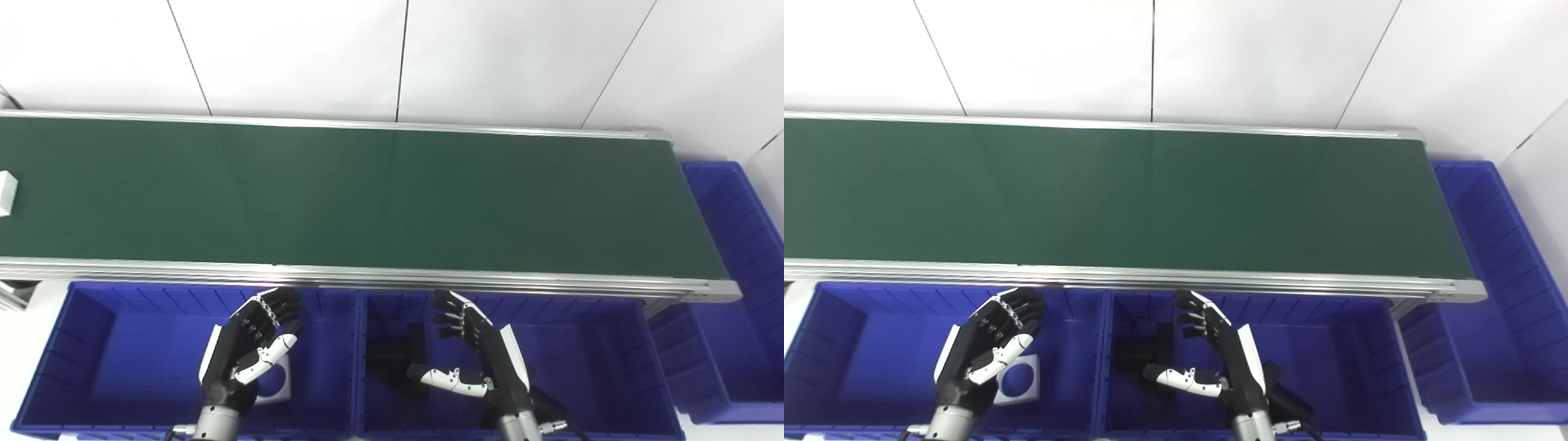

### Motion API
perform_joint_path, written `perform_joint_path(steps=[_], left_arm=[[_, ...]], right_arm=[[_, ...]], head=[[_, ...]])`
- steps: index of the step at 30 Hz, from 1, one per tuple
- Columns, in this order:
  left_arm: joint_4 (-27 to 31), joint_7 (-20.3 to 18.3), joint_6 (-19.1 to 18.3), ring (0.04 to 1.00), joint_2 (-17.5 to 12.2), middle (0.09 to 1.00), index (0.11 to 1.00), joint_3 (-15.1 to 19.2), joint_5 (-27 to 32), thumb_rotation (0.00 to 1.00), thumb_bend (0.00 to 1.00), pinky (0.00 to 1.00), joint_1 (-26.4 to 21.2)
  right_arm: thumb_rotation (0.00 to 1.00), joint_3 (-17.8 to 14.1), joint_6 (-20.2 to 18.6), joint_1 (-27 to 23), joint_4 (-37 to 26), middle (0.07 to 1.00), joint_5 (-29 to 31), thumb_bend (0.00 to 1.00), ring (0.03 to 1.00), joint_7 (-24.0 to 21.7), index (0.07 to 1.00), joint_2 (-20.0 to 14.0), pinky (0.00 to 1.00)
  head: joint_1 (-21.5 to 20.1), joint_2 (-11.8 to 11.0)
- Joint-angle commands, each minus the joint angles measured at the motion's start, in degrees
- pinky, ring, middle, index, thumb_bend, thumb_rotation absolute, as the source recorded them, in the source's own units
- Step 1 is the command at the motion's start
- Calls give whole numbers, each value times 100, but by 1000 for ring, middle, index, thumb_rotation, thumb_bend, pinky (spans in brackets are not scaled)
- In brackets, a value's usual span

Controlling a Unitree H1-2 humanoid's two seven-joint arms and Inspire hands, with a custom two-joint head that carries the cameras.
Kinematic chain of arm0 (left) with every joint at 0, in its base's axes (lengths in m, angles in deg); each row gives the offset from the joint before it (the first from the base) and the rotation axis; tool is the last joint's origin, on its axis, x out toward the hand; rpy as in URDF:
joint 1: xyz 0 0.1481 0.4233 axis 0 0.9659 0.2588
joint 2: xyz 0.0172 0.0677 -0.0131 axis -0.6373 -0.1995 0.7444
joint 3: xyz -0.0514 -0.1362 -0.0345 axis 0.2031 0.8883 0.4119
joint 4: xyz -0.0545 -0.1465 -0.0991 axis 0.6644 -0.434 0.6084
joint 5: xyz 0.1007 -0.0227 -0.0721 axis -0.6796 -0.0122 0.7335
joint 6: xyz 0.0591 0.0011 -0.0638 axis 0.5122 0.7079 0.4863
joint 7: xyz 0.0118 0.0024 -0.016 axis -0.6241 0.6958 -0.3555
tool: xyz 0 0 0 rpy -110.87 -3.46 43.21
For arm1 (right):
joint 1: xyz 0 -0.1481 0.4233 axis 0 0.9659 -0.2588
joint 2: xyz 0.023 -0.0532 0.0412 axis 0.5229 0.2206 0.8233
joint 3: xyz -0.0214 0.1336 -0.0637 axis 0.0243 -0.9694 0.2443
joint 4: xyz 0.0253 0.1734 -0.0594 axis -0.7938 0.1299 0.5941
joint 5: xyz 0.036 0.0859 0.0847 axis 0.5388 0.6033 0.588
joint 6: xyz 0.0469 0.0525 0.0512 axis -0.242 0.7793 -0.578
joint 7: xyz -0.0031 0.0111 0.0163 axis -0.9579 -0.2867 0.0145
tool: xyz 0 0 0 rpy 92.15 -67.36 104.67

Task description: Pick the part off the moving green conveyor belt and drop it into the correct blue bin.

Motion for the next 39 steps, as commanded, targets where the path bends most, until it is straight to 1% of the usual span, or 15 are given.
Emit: perform_joint_path(steps=[1,4,8,12,13,17,23,31,39], left_arm=[[142,-54,168,698,10,701,656,-17,56,0,586,731,-20],[95,-65,211,691,12,698,654,-16,58,0,587,723,-31],[95,-54,208,690,21,696,654,-20,45,0,592,711,-33],[98,-36,192,695,32,700,654,-15,36,0,581,721,-14],[93,-43,211,693,31,700,655,-15,40,0,580,721,-1],[123,-42,193,698,33,696,657,-24,29,0,575,726,63],[104,-26,269,693,42,703,660,-31,-24,0,578,717,85],[56,-42,291,688,47,701,661,-31,1,0,574,710,54],[19,-53,312,681,48,695,657,-43,0,0,580,706,15]], right_arm=[[124,-11,286,6,-141,787,54,662,727,-10,812,44,643],[141,-21,272,10,-134,787,70,664,729,-10,813,36,649],[150,-22,361,3,-116,787,73,655,729,-14,816,6,644],[151,-28,311,31,-146,786,47,660,727,1,816,13,643],[153,-21,314,51,-159,786,32,660,727,6,816,16,643],[145,-2,470,92,-91,789,-9,649,726,38,816,18,637],[174,-24,485,98,-50,790,-14,656,730,22,820,12,645],[141,-24,473,74,-23,787,-12,648,727,15,816,19,643],[146,-39,474,47,-5,786,43,651,724,1,823,28,639]], head=[[7,8],[53,-20],[85,-18],[93,-44],[74,-169],[83,-213],[105,-220],[81,-200],[84,-198]])
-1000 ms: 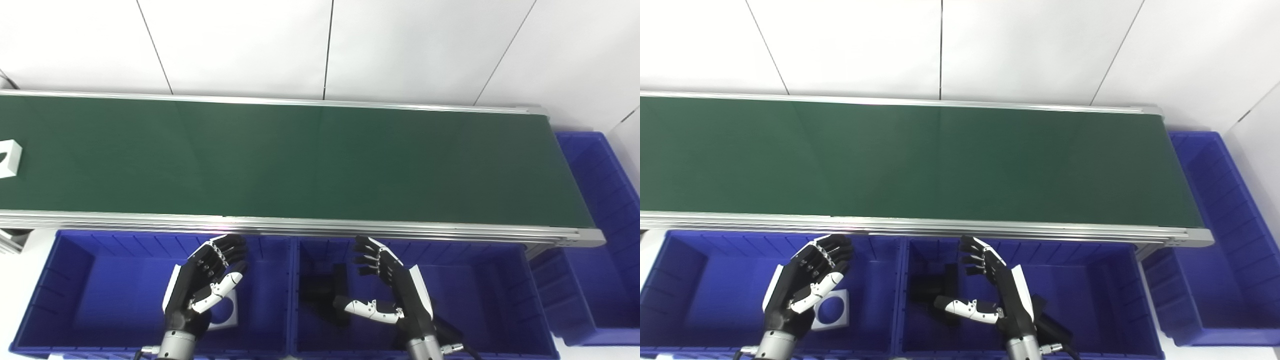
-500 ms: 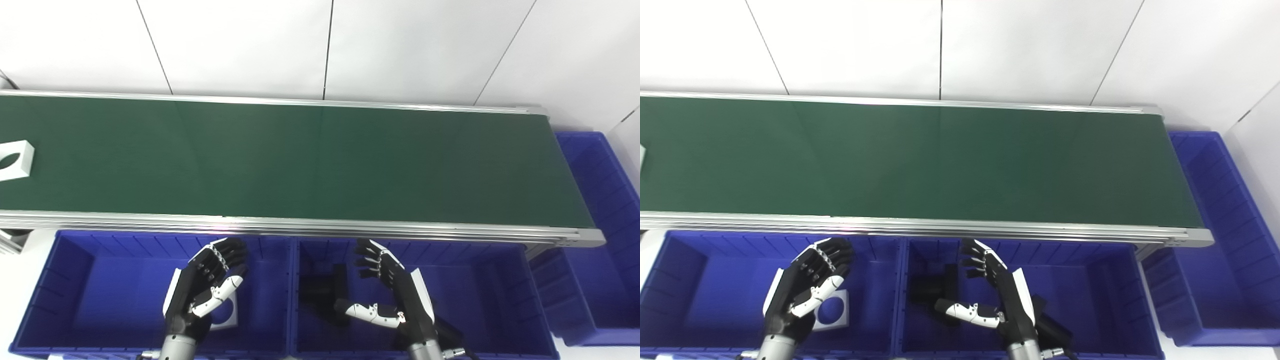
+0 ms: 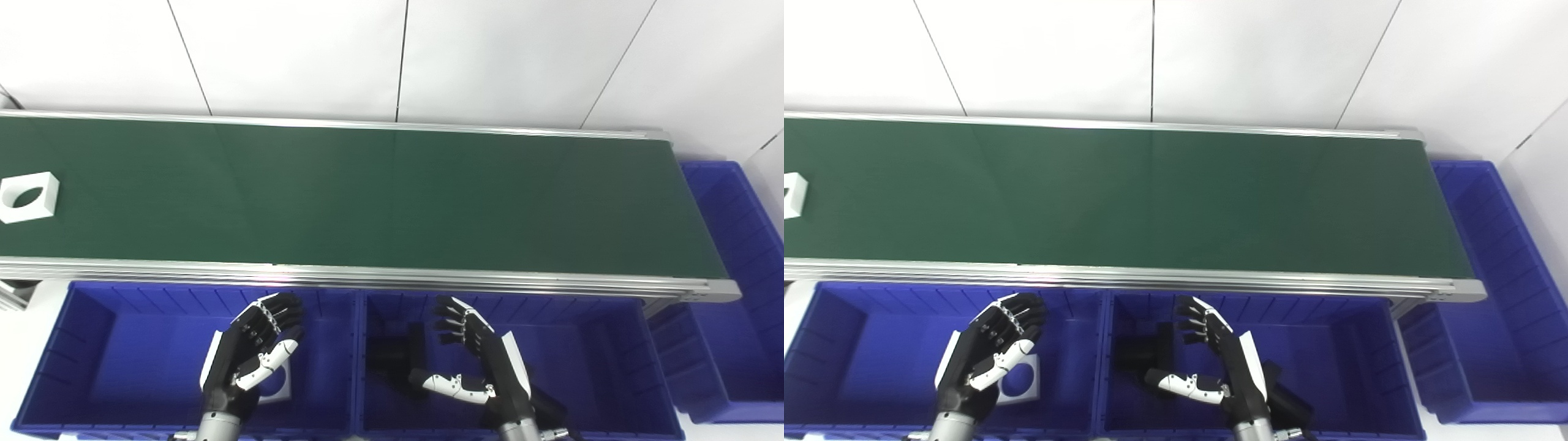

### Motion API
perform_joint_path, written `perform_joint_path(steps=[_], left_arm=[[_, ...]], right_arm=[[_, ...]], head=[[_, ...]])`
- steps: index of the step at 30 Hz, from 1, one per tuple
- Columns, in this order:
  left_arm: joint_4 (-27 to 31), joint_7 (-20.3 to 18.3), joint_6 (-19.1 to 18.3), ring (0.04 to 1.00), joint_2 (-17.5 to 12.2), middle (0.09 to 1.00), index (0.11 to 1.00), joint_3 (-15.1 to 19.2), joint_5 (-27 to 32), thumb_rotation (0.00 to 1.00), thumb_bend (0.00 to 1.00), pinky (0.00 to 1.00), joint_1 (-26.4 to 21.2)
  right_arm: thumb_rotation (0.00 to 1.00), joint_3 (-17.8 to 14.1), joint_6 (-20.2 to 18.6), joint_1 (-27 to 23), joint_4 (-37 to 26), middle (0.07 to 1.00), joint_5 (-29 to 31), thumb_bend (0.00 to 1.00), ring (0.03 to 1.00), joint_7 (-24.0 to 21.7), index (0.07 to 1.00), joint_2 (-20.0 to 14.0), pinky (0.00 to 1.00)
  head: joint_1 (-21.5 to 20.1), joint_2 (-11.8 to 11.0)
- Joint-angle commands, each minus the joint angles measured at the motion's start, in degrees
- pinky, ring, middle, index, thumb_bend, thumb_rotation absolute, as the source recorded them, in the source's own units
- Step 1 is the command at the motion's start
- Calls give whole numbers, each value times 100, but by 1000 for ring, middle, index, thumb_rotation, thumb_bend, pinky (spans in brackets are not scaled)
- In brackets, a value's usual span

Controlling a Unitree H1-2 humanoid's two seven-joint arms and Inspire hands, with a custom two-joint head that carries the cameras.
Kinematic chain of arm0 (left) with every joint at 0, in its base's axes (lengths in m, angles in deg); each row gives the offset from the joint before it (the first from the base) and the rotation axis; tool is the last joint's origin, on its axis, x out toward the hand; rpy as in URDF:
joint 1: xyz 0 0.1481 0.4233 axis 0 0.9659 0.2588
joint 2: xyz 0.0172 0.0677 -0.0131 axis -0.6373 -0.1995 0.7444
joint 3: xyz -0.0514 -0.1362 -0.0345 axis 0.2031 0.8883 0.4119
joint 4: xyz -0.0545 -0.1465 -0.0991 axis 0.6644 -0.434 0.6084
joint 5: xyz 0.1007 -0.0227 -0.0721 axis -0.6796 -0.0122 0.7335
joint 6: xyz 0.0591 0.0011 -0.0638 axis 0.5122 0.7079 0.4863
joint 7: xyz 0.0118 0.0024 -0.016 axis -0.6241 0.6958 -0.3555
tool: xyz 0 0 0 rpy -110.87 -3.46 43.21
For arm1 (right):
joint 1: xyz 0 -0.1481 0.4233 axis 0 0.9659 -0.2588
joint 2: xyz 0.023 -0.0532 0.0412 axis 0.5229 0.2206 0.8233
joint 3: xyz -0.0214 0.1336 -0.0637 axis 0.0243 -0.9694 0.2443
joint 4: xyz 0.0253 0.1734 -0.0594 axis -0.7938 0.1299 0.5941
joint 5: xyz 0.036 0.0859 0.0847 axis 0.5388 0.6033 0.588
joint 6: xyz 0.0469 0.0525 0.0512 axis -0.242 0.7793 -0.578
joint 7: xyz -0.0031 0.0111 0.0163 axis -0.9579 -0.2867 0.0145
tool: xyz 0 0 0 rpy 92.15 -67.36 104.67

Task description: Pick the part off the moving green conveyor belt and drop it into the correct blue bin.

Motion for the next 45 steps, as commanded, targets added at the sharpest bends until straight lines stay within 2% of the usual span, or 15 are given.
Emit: perform_joint_path(steps=[1,4,5,6,7,8,9,10,11,14,21,26,34,41,45], left_arm=[[59,-57,249,679,22,695,656,-30,15,0,581,705,-80],[24,-50,273,676,44,693,654,-44,1,0,587,701,-85],[16,-18,290,675,69,691,654,-64,-58,0,585,698,-66],[5,7,307,675,90,687,657,-81,-106,0,574,695,-54],[-25,36,348,676,129,687,656,-111,-170,0,576,693,-41],[-47,57,379,676,157,687,656,-132,-214,0,577,692,-34],[-99,75,424,676,198,687,656,-158,-255,0,579,691,-34],[-121,87,431,675,227,686,654,-182,-285,0,587,691,-32],[-185,139,479,675,286,687,655,-206,-376,0,595,696,-38],[-379,276,639,674,398,679,649,-261,-579,0,594,702,-74],[-604,468,783,668,496,680,645,-327,-850,0,600,694,-112],[-734,573,885,681,518,685,644,-302,-924,0,605,703,-155],[-740,602,869,658,484,673,629,-311,-898,0,643,683,-175],[-644,513,922,646,364,666,630,-135,-768,0,685,652,-390],[-378,132,924,637,258,663,630,-40,-376,0,640,636,-506]], right_arm=[[147,-22,279,-48,-115,787,54,652,725,-7,823,30,641],[153,-30,329,-53,-79,788,39,650,726,0,824,2,642],[157,-40,391,-56,-32,788,71,647,726,-10,824,-30,640],[162,-49,439,-59,7,788,99,642,727,-20,824,-56,638],[163,-71,479,-60,50,791,94,631,731,-9,827,-102,642],[163,-84,502,-62,78,792,86,629,732,2,827,-133,643],[163,-101,517,-61,112,793,111,625,734,3,828,-176,645],[159,-116,530,-56,134,794,156,622,734,-12,830,-207,646],[144,-119,540,-64,191,798,217,618,735,-21,832,-271,645],[98,-98,550,-110,346,800,374,605,730,-15,833,-415,633],[87,-68,551,-188,584,815,556,597,729,73,853,-586,631],[39,-39,551,-227,732,813,513,579,724,201,858,-660,617],[2,-11,551,-277,893,801,589,584,710,276,847,-660,609],[0,-36,551,-316,981,802,701,591,721,246,841,-630,622],[0,-22,551,-367,1060,799,688,587,718,265,843,-630,617]], head=[[30,-9],[261,-125],[647,-245],[716,-266],[1118,-407],[1118,-407],[1453,-592],[1453,-592],[1803,-830],[2099,-1014],[2335,-1227],[2427,-1514],[2457,-1671],[2488,-1750],[2506,-1773]])
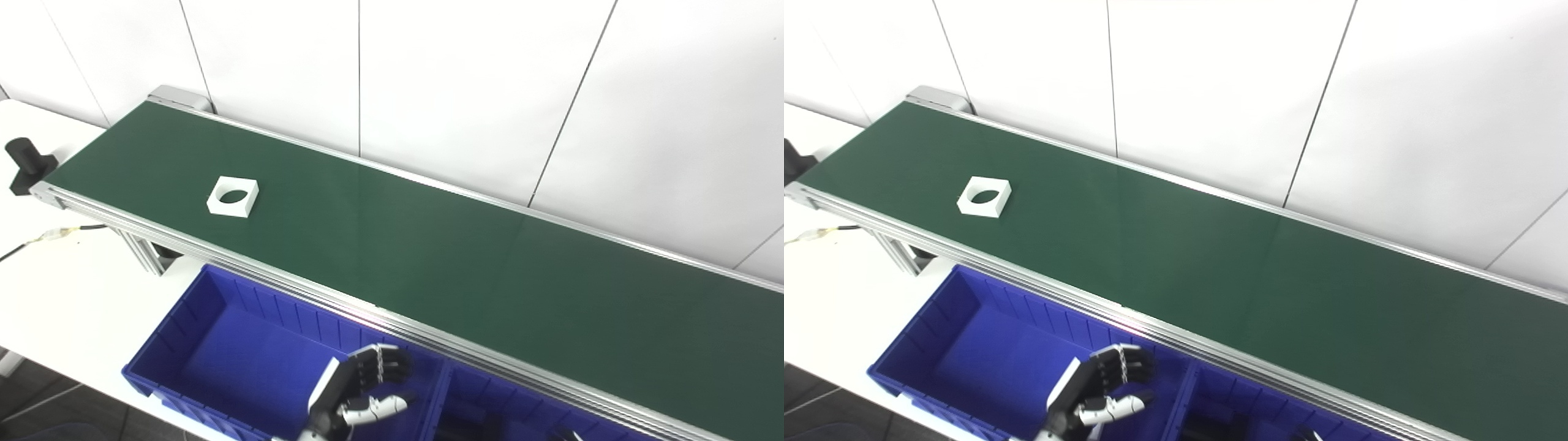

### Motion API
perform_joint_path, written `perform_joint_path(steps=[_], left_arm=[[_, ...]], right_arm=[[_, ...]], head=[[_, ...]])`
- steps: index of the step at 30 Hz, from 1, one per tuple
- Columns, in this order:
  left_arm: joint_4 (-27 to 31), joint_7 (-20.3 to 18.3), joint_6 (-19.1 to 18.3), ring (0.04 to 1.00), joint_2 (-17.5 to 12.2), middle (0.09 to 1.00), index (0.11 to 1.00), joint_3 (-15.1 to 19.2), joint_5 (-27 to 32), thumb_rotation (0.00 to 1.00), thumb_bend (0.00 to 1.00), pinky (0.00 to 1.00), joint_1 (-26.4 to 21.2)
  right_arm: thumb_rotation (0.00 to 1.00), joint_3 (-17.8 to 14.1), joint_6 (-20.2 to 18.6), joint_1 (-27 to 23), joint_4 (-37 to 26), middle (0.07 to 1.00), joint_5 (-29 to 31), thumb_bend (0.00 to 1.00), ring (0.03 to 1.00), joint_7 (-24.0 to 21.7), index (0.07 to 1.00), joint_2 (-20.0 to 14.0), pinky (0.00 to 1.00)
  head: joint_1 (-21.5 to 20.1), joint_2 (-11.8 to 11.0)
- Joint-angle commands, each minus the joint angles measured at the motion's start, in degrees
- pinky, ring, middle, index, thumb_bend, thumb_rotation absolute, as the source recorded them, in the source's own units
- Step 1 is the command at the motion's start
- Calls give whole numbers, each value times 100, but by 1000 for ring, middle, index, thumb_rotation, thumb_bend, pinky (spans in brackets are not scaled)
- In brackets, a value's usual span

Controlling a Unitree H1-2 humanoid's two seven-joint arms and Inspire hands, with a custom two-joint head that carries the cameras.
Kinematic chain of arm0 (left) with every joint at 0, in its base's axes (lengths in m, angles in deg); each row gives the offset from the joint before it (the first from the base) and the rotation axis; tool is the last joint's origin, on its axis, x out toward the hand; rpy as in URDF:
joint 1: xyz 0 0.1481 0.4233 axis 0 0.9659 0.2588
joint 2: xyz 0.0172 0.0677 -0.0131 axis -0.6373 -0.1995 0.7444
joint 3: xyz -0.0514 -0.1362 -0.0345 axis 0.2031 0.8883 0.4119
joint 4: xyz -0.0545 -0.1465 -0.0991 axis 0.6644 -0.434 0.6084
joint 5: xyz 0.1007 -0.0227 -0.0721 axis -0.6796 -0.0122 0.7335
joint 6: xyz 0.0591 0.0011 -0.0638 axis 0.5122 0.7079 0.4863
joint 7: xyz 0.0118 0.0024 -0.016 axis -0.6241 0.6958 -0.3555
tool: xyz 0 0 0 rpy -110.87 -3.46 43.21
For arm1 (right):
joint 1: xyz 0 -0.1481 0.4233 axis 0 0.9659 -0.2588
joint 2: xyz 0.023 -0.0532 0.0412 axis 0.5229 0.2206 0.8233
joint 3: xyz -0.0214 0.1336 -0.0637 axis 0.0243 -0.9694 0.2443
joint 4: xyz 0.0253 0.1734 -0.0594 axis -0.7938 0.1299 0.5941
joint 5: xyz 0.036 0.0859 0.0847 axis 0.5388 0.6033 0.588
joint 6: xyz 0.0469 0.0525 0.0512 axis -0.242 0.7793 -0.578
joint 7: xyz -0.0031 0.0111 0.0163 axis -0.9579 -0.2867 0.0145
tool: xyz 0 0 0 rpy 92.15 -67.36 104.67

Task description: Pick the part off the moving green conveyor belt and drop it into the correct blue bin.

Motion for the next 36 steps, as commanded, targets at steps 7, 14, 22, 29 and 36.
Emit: perform_joint_path(steps=[7,14,22,29,36], left_arm=[[444,-871,252,585,101,590,591,246,736,0,661,609,-115],[996,-1461,227,588,-567,596,608,31,684,23,650,599,-368],[1867,-1576,-316,554,-1007,599,619,-4,1649,79,683,540,-794],[2264,-1330,-666,563,-1305,608,630,387,1808,65,643,556,-1420],[1535,-1028,-269,605,-1597,652,674,896,1208,112,651,571,-1977]], right_arm=[[0,-88,324,-103,-20,797,167,581,716,-12,829,39,610],[0,-172,324,-127,52,796,283,584,711,-98,830,58,602],[27,-259,324,-189,112,787,356,581,706,-218,822,71,595],[15,-245,324,-265,186,787,245,576,699,-222,827,106,588],[0,-223,324,-315,193,784,173,576,697,-150,827,135,589]], head=[[10,-37],[50,-116],[57,-73],[11,-87],[-100,-34]])
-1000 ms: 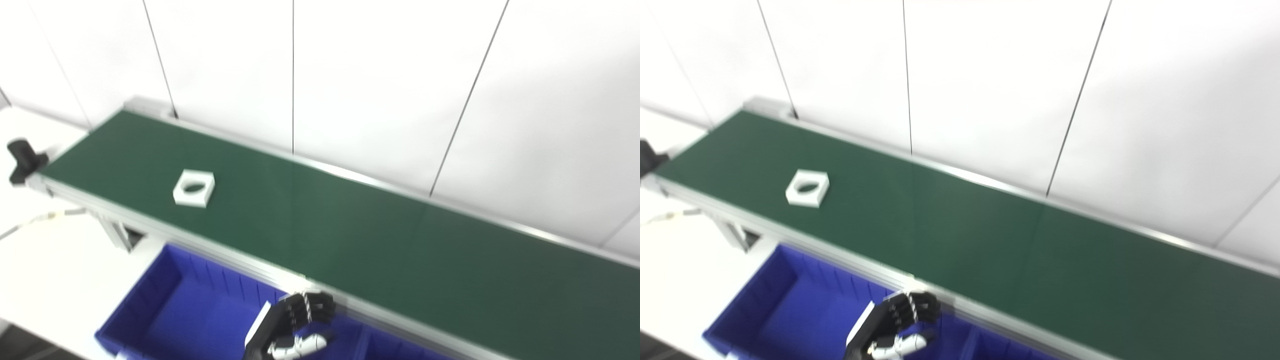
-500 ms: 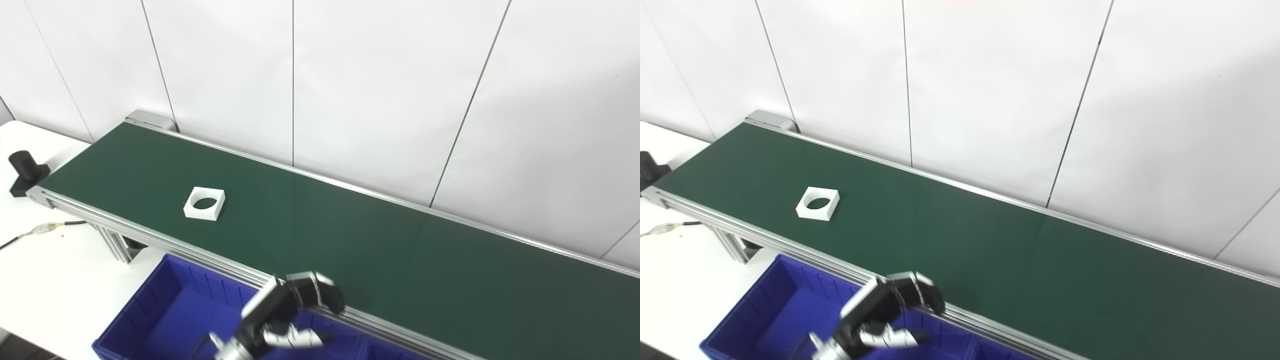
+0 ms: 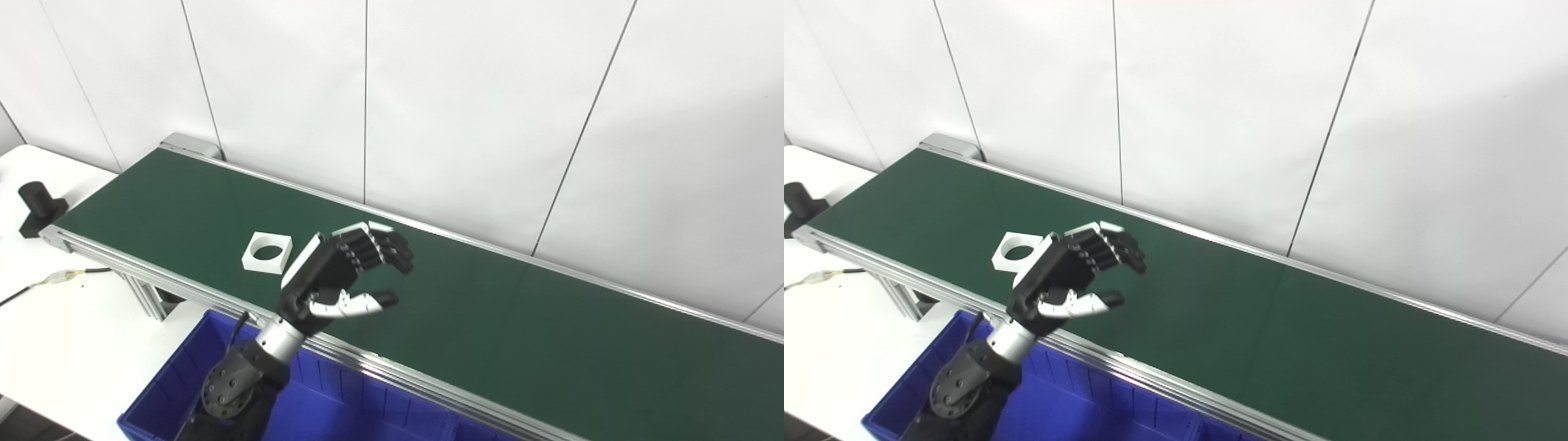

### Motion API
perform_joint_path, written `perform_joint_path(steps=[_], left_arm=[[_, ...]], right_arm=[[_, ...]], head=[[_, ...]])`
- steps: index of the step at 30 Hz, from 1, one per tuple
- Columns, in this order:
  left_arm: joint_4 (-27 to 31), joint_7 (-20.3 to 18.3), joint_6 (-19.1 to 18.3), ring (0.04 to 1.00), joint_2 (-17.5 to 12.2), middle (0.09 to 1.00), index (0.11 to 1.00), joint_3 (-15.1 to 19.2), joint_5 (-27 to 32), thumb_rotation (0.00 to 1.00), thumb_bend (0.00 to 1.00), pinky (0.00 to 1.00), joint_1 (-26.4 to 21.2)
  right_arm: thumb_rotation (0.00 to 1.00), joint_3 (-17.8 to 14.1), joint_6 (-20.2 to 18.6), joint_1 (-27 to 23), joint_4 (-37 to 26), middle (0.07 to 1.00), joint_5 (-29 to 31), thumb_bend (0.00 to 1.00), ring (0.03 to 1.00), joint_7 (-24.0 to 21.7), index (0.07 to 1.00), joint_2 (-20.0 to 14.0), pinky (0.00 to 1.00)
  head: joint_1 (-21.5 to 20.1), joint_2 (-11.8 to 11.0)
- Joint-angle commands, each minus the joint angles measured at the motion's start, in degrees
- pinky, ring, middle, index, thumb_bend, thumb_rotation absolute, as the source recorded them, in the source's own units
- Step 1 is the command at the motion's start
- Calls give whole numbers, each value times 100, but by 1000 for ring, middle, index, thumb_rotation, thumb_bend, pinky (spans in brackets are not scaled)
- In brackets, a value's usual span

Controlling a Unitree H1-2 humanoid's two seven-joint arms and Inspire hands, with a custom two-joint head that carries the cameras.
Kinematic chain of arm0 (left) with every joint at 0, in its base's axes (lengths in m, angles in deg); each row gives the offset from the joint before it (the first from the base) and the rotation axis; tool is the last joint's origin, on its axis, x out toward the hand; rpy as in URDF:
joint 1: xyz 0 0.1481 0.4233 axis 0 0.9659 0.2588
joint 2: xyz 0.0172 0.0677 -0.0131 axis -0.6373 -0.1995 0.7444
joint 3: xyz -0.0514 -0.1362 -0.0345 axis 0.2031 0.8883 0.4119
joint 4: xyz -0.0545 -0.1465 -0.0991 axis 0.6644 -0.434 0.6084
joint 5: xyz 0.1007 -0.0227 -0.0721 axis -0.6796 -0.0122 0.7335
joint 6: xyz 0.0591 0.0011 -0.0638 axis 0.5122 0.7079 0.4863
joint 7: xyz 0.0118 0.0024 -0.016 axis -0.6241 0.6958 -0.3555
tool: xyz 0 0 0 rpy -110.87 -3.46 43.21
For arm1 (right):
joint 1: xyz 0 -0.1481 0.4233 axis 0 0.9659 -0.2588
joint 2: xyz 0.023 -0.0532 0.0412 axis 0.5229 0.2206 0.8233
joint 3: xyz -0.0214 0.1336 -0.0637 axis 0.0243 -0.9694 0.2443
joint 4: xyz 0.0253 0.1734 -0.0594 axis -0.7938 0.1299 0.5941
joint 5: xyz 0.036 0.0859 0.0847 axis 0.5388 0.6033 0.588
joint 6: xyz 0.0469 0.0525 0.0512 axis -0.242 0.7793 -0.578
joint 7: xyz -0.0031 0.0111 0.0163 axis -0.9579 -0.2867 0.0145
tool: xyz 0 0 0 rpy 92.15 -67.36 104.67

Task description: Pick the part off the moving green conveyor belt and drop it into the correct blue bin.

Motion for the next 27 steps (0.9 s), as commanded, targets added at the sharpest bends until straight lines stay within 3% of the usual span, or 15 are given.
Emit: perform_joint_path(steps=[1,5,7,11,15,17,22,27], left_arm=[[-99,87,300,614,-236,661,684,166,-136,114,653,578,-293],[-303,358,309,662,-404,698,710,331,-654,137,669,638,-518],[-403,460,328,694,-625,724,727,337,-1115,123,661,671,-635],[-706,353,354,784,-1124,803,783,253,-1536,57,642,764,-900],[-983,239,249,867,-1559,874,834,87,-1867,69,660,844,-1088],[-1193,299,368,884,-1704,890,844,21,-2123,62,665,866,-1195],[-1441,778,328,871,-1892,884,848,-86,-3158,26,686,822,-1342],[-2118,1178,624,879,-2126,896,855,-357,-4045,1,686,813,-1624]], right_arm=[[0,-7,324,-76,-114,783,-31,577,696,62,827,25,589],[0,-25,323,-106,-105,793,10,575,707,18,837,46,605],[0,-12,323,-122,-110,793,-14,577,706,30,836,41,605],[0,-8,323,-125,-132,794,-27,579,709,51,832,58,606],[0,-22,324,-121,-129,798,25,581,713,21,834,80,605],[0,-29,324,-120,-119,799,17,582,716,38,837,90,610],[0,-20,324,-123,-99,792,-58,593,708,132,836,91,603],[0,-33,324,-109,-109,796,11,589,712,107,838,102,614]], head=[[-7,11],[-45,50],[-41,82],[-79,109],[-122,118],[-147,114],[-203,118],[-263,123]])
